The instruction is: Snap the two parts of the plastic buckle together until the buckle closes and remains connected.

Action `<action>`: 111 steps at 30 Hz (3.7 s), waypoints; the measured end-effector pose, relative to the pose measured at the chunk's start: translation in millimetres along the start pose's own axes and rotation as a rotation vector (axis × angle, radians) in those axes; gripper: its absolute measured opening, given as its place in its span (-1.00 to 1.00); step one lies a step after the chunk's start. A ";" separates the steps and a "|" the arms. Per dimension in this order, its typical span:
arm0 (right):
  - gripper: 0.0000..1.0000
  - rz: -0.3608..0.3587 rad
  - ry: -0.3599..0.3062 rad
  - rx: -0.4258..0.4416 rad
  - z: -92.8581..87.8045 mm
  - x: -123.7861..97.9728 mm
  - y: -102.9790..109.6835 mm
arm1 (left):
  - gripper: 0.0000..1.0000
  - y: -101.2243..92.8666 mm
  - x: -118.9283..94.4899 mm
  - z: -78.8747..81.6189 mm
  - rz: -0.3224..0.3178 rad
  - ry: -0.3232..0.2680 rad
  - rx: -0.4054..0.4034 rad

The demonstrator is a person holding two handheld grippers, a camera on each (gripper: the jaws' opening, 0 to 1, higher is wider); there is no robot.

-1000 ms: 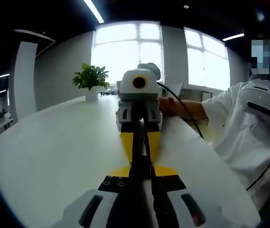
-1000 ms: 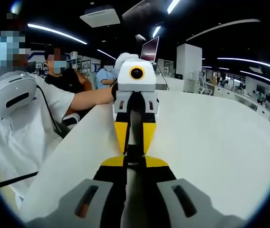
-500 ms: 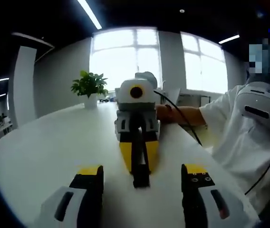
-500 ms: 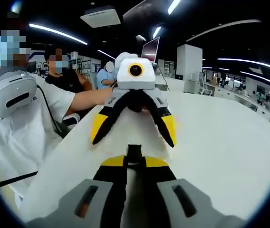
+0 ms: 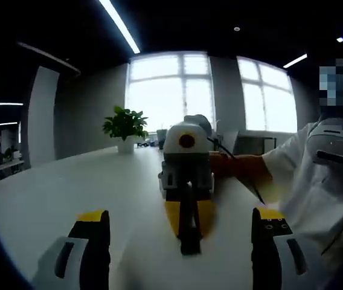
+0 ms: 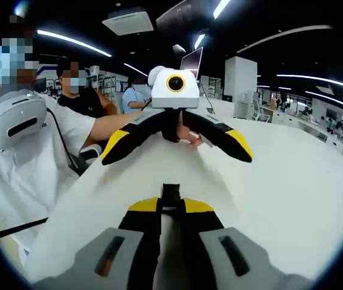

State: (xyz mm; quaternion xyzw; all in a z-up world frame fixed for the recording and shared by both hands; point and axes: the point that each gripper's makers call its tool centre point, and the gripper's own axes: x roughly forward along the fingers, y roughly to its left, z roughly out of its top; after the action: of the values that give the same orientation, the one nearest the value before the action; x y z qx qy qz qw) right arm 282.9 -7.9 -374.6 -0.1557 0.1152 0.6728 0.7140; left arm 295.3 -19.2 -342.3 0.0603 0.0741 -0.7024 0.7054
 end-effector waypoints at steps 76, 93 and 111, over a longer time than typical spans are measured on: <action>-0.78 -0.363 0.004 0.100 -0.4 -33.9 -82.8 | 0.96 120.8 -50.1 19.9 0.624 -0.115 -0.034; -0.78 -0.379 -0.001 0.094 1.5 -33.0 -79.1 | 0.93 116.4 -48.6 18.2 0.614 -0.110 -0.028; -0.78 -0.408 -0.003 0.087 3.3 -38.2 -85.9 | 0.96 102.9 -41.7 12.7 0.620 -0.102 -0.027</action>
State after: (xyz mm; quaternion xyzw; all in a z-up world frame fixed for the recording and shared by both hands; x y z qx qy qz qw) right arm 365.7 -46.0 -351.4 -0.1437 0.1092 0.5089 0.8417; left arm 398.3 19.9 -323.9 0.0354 0.0260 -0.4547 0.8896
